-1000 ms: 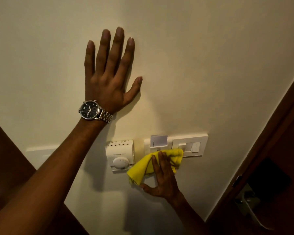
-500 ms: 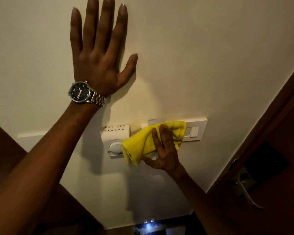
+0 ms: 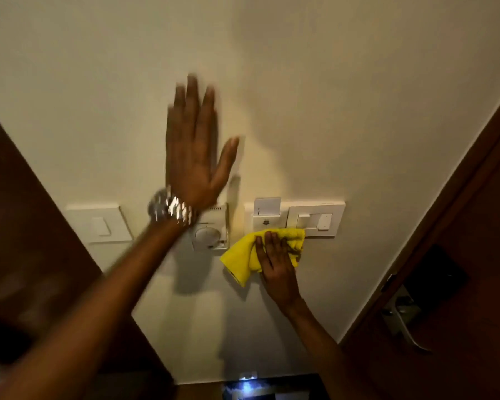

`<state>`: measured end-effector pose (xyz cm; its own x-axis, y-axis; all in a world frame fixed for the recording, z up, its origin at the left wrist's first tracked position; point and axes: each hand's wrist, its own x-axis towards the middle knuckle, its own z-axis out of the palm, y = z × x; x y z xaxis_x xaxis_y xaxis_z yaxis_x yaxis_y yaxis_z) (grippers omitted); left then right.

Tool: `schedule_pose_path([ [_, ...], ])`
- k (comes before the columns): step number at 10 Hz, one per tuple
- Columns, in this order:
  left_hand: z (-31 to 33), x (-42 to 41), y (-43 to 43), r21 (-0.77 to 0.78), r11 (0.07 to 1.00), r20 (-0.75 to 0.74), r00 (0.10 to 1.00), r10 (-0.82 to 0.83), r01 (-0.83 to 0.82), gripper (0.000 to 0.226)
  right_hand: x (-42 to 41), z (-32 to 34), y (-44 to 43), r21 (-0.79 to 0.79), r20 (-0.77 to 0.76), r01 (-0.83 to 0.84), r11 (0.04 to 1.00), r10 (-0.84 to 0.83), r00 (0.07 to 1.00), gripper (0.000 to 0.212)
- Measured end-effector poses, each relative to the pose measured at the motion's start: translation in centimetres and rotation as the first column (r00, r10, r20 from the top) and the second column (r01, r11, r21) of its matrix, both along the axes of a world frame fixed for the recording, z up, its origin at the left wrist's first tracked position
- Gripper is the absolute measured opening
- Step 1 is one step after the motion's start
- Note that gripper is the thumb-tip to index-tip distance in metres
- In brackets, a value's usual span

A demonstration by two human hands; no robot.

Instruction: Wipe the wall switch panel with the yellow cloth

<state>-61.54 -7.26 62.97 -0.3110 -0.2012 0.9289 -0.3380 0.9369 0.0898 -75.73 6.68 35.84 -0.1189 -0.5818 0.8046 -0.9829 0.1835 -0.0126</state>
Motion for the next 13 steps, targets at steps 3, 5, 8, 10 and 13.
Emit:
schedule_pose_path([
  [3, -30.5, 16.6, 7.5, 0.987, -0.156, -0.038, 0.999, 0.033, 0.042, 0.041, 15.8, -6.6, 0.6, -0.038, 0.987, -0.286, 0.958, -0.009, -0.161, 0.043],
  [5, -37.2, 31.4, 6.2, 0.885, -0.462, -0.016, 0.997, 0.076, 0.05, 0.091, 29.2, -13.6, -3.0, 0.006, 0.561, -0.41, 0.912, -0.343, -0.753, 0.045],
  [8, -57.1, 52.3, 8.3, 0.779, -0.611, 0.251, 0.823, 0.509, 0.14, 0.03, 45.9, -34.1, -9.7, 0.155, 0.647, -0.724, 0.672, -0.623, -0.439, 0.054],
  [10, -72.6, 57.4, 11.1, 0.831, -0.556, 0.373, 0.759, 0.534, -0.018, 0.024, 49.6, -47.7, -9.4, 0.592, 0.789, -0.786, 0.177, -0.327, 0.52, 0.071],
  [13, -71.2, 54.6, 11.2, 0.676, -0.61, 0.657, 0.713, 0.245, -0.413, 0.047, 44.6, -43.6, -9.5, 0.852, 0.511, -0.52, 0.067, 0.115, 0.852, 0.063],
])
